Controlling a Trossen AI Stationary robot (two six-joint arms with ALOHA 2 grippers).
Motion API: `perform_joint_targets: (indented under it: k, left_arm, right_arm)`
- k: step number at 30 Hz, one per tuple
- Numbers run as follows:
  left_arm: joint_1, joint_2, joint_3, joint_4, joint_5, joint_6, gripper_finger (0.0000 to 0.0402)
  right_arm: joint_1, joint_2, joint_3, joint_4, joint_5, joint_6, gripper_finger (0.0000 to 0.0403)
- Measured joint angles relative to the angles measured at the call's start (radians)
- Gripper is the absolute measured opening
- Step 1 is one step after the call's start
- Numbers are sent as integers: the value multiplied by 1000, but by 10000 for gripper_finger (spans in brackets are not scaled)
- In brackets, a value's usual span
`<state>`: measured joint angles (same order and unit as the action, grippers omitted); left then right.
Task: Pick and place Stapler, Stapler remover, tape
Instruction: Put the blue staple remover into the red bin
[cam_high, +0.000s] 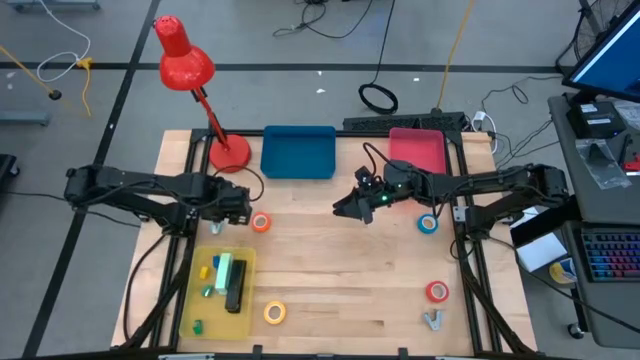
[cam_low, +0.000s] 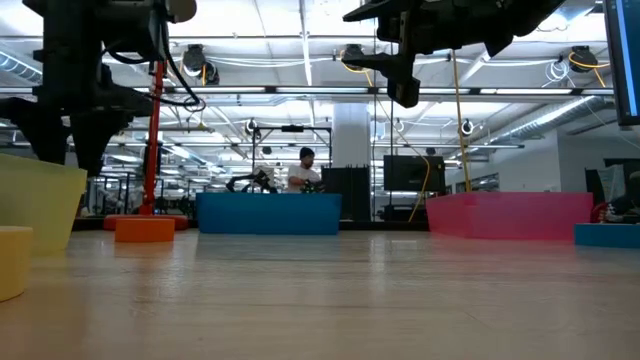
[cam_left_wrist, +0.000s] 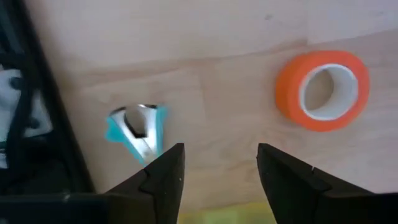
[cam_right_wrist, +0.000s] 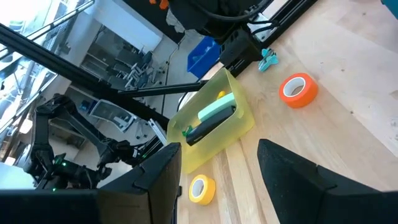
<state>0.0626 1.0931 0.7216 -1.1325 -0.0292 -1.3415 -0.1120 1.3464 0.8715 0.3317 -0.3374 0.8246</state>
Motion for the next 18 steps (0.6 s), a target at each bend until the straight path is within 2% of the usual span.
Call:
perform_joint_targets:
  k: [8, 13, 18]
  left_arm:
    - [21, 4, 0, 255, -13, 78, 193]
    - [66, 71, -1, 298, 3, 49, 193]
    - [104, 180, 2, 455, 42, 63, 192]
  right_arm:
    - [0, 0, 0, 0, 2, 0, 203]
    - [0, 0, 0, 0, 22, -2, 206]
    - [0, 0, 0, 0, 53, -6, 207]
